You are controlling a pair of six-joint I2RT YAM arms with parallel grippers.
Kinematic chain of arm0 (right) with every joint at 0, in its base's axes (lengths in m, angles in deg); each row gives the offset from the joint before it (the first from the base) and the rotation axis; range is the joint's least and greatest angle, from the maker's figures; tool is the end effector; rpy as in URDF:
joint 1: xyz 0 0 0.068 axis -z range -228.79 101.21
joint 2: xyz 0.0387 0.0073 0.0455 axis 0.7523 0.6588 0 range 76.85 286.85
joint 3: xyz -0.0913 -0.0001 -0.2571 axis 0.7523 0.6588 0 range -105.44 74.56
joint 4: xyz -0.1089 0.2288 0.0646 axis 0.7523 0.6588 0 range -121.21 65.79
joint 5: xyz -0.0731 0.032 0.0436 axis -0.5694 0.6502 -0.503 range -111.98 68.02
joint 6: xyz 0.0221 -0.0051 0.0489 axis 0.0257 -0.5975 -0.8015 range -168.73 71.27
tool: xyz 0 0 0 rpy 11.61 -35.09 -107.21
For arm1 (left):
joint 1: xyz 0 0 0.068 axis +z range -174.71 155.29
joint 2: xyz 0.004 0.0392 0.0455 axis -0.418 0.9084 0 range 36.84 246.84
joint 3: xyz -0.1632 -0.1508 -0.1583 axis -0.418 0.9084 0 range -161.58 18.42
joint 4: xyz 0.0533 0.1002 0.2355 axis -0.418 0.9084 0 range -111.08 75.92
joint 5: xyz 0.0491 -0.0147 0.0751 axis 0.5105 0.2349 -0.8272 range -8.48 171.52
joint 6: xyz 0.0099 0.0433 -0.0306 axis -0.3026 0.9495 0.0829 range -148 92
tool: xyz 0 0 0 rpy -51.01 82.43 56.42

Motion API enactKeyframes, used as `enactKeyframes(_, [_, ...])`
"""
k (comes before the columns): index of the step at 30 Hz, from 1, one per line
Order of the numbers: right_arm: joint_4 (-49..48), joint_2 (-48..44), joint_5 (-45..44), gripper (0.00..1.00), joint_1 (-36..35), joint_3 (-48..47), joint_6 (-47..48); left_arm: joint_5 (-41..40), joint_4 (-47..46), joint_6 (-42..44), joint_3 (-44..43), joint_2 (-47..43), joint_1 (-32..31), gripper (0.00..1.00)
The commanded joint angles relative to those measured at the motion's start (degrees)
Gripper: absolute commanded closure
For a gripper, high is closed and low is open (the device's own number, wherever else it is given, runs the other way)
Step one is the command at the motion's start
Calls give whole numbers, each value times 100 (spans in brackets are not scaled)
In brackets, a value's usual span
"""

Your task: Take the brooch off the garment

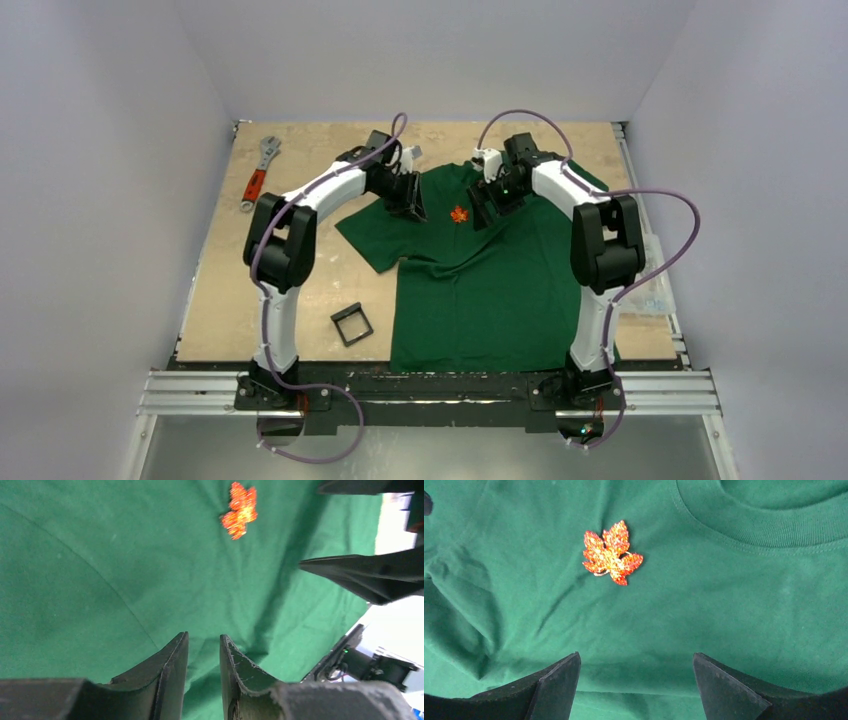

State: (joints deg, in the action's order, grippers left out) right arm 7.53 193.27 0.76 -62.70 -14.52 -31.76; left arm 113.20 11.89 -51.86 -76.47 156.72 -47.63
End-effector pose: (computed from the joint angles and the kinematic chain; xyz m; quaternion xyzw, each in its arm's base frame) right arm 0.4102 0.1158 0.1930 -0.2948 0.9136 0.1874 0.2082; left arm 0.4111 -0.1941 0.2049 0.0678 0.9252 -0.3463 0.1396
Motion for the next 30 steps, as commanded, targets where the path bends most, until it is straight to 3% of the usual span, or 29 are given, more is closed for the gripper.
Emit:
enactKeyframes(1, [-74,-349,-194,14,3,309,60,-834,514,-51,-183,216,-168,73])
enactKeyframes(20, [-7,-2081,194,15,-42,2654,185,-1333,1700,644,1215,-469,-127,80])
enactKeyframes(25, [-74,-2473,255,22,-66,2325,262,-663,1415,783,1270,-884,-16,77])
enactKeyframes(30, [-622,-2184,159,33,-125,1410,-234,-387,605,739,1153,-1668,94,70])
